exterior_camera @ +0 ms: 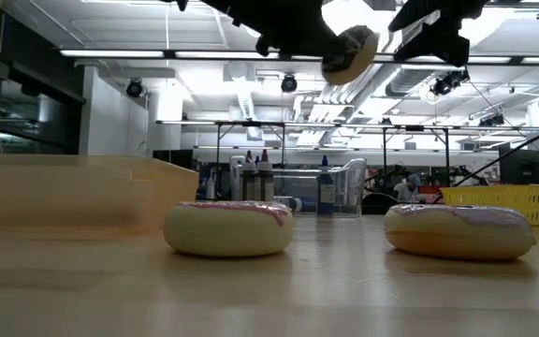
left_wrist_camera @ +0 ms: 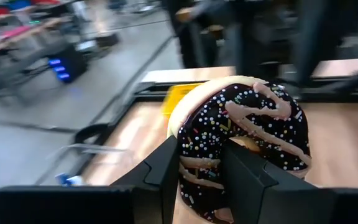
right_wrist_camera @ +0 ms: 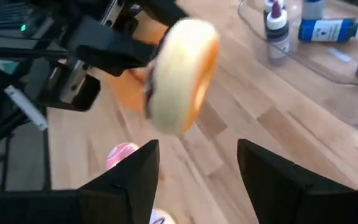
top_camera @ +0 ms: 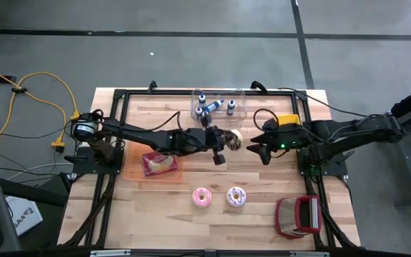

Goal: Pick & Place Food Item
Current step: Put the brown donut into the yellow bin

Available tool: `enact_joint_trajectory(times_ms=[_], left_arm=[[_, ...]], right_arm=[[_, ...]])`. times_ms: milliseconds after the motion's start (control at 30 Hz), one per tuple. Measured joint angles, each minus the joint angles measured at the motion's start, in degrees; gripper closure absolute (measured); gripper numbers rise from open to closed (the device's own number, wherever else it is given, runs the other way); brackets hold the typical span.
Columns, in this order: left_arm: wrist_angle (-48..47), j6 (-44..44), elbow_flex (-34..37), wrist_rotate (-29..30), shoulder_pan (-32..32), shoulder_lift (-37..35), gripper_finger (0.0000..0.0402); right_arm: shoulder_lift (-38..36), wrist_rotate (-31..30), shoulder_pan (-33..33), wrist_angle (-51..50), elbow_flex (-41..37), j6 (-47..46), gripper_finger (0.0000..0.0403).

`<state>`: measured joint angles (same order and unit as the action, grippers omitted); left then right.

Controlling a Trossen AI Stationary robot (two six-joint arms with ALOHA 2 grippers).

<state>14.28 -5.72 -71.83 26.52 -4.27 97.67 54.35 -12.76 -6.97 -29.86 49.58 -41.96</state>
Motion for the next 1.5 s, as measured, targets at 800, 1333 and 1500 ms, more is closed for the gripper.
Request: enact_joint_trajectory(times_ms=[800,1333,1500], left_arm=[[0.05,1.25,0.00,11.15,0.00,-0.02,0.0300],[4.22,-0.11,0.02,11.30,0.44,-0.07,0.0300],[4.22,-0.11,0.02,11.30,0.81,-0.07,0.0300]], right_arm=[[9.84,-5.35,2.59,10.40,0.04,8.11,0.0199],[9.84,-8.43,2.62,16.79,0.04,13.21,0.0199],[9.84,-9.46,2.64,17.21,0.04,13.44,0.0213]])
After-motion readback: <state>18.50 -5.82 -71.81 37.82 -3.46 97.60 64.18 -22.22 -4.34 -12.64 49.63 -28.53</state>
